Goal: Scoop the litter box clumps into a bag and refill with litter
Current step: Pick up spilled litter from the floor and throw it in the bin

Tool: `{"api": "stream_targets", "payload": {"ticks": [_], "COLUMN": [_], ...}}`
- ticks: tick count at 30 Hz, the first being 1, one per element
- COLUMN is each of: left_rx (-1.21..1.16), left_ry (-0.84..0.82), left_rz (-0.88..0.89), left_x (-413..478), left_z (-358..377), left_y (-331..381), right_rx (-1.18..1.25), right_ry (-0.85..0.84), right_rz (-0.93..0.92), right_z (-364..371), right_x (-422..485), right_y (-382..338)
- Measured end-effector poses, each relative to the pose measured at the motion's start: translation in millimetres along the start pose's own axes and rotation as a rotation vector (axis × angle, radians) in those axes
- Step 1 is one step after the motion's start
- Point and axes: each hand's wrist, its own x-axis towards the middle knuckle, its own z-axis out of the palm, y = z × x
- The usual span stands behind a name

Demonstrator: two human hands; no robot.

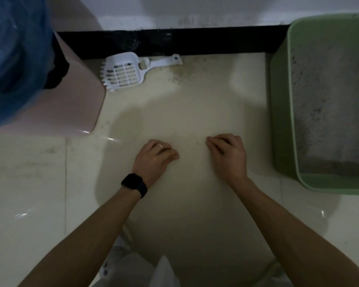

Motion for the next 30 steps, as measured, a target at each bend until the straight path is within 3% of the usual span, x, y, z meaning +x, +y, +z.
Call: {"api": "stream_targets", "payload": {"ticks": [4, 10, 15, 20, 30], "left_rx": [0.095, -0.002, 0.007, 0.0, -0.046], "left_ry": [-0.009, 0.026, 0.017, -0.028, -0.027], "left_rz": [0.105, -0.123, -0.231, -0.332, -0.213], "left_x": [2.3, 3.9, 16.2, 40.0, 58.2], "left_z": [3.4, 8.6, 15.6, 23.8, 36.3], "left_y": [0.7, 2.1, 15.8, 34.1, 35.9], "right_rx": [-0.019, 0.07, 0.107, 0.062, 0.069], "right_ry": [-0.017, -0.04, -0.123, -0.087, -0.05], "right_rz": [-0.029, 0.058, 0.138, 0.149, 0.096], "right_z": [2.1, -1.9, -6.2, -3.7, -1.2], "right_x": [5.5, 11.6, 21.2, 28.0, 33.5], "right_y": [3.0, 1.9, -1.0, -4.9, -0.9]}}
